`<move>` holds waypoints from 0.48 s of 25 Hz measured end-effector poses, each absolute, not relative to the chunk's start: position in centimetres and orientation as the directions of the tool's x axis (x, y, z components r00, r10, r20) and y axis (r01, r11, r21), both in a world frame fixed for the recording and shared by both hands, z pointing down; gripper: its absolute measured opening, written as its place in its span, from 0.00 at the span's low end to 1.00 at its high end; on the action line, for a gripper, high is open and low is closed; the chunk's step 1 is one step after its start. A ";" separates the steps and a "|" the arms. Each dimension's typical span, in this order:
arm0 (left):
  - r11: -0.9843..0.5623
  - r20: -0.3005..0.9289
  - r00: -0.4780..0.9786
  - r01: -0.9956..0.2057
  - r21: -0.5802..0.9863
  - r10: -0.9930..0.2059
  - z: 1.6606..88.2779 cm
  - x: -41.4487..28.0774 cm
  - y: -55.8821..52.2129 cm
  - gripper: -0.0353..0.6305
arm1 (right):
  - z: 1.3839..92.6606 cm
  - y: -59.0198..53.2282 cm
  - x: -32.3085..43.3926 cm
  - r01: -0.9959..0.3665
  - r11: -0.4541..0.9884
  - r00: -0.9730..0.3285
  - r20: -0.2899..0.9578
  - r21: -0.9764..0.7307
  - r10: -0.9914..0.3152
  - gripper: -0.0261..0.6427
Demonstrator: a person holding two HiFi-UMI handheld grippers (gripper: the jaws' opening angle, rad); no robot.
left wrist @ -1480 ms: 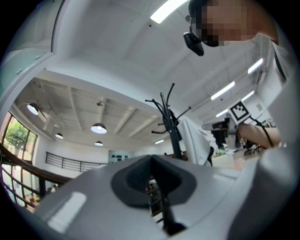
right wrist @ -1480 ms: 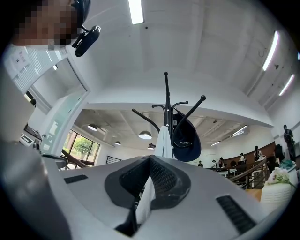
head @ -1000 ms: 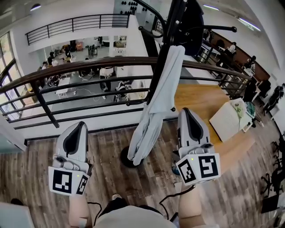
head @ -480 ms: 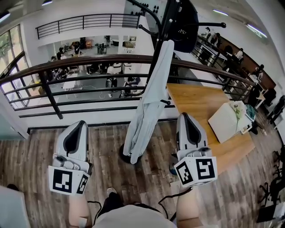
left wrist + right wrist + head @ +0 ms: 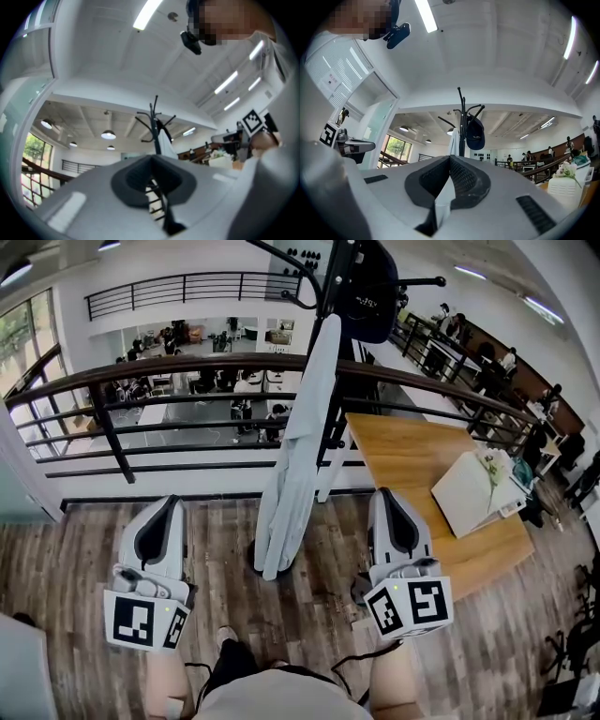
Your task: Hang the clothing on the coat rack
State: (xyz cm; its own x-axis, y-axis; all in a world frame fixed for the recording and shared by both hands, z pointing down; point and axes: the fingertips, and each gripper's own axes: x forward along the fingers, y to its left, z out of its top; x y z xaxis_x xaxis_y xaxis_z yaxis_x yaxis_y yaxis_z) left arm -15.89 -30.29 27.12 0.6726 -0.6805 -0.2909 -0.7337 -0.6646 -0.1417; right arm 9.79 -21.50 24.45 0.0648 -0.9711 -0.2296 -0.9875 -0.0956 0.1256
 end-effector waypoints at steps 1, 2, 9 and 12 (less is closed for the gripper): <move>-0.663 -0.290 0.671 -0.735 -0.141 -0.683 27.2 -15.8 -29.8 0.06 | 24.6 -21.0 9.9 -0.988 -0.094 0.064 -0.226 0.125 -0.972 0.04; -0.661 -0.289 0.669 -0.737 -0.139 -0.685 27.3 -15.9 -29.5 0.06 | 24.9 -20.7 9.9 -0.988 -0.093 0.064 -0.222 0.124 -0.973 0.04; -0.656 -0.275 0.660 -0.745 -0.122 -0.699 28.3 -17.0 -28.7 0.06 | 26.7 -19.9 8.8 -0.990 -0.080 0.056 -0.191 0.117 -0.980 0.04; -0.655 -0.269 0.660 -0.746 -0.121 -0.702 28.3 -16.7 -28.4 0.06 | 26.9 -19.6 9.0 -0.991 -0.074 0.053 -0.186 0.112 -0.981 0.04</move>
State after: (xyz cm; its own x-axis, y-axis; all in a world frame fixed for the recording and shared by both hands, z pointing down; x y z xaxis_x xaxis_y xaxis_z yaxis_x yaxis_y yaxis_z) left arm -16.70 -28.38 28.32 0.6600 -0.7015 -0.2687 -0.7457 -0.6553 -0.1208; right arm 9.04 -19.56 26.90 0.0527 -0.9812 -0.1856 -0.9909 -0.0744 0.1118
